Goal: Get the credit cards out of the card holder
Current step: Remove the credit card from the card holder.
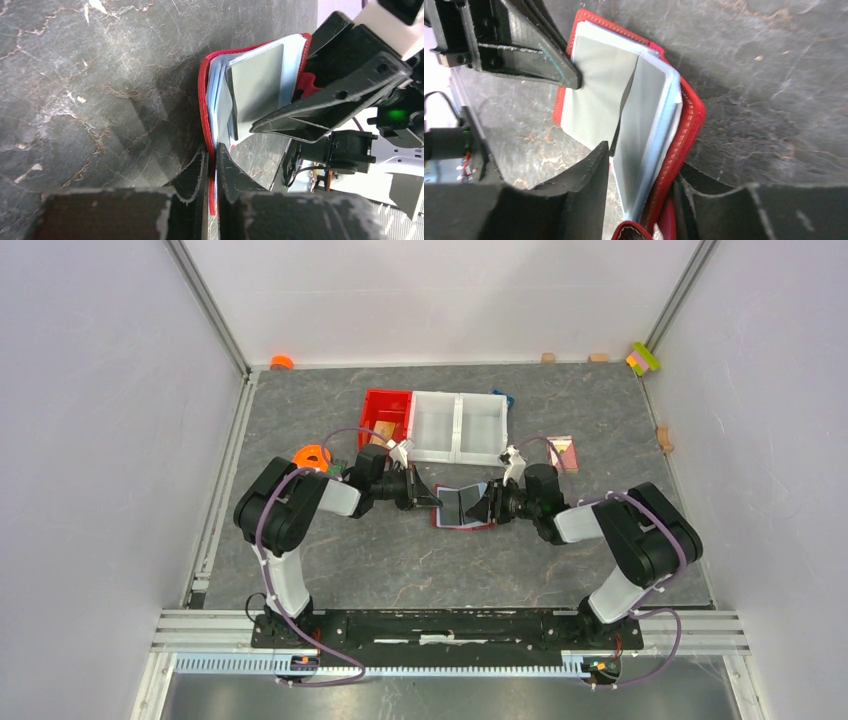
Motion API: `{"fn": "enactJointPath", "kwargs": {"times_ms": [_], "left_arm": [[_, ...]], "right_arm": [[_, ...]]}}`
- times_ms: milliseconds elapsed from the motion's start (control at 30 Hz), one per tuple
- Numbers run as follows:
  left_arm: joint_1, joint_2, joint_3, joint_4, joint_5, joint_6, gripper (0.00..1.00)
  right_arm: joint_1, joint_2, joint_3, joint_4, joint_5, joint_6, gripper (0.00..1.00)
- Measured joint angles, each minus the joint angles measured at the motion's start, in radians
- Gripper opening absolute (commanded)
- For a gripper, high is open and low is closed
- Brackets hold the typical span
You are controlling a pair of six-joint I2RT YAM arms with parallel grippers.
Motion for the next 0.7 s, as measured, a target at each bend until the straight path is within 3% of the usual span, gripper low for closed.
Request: {"fn": "enactJointPath", "kwargs": {"times_ms": [167, 400, 700], "left_arm": [[0.0, 0.0, 0.0, 0.001, 0.002, -0.004, 0.04], [0.0, -0.006, -0.004, 0.002, -0.001, -0.004, 0.03], [0.001, -0.016, -0.039, 0.07, 0.012, -0.024, 0.03]], "right_arm": [[0.0, -0.077, 0.008, -0.089, 0.136, -0.042, 0.5], [-0.003, -0.306, -0.079, -0.135, 0.348, -0.084, 0.47], [0.006, -0.272, -0.117, 0.027, 0.205, -0.086, 0.43]]}}
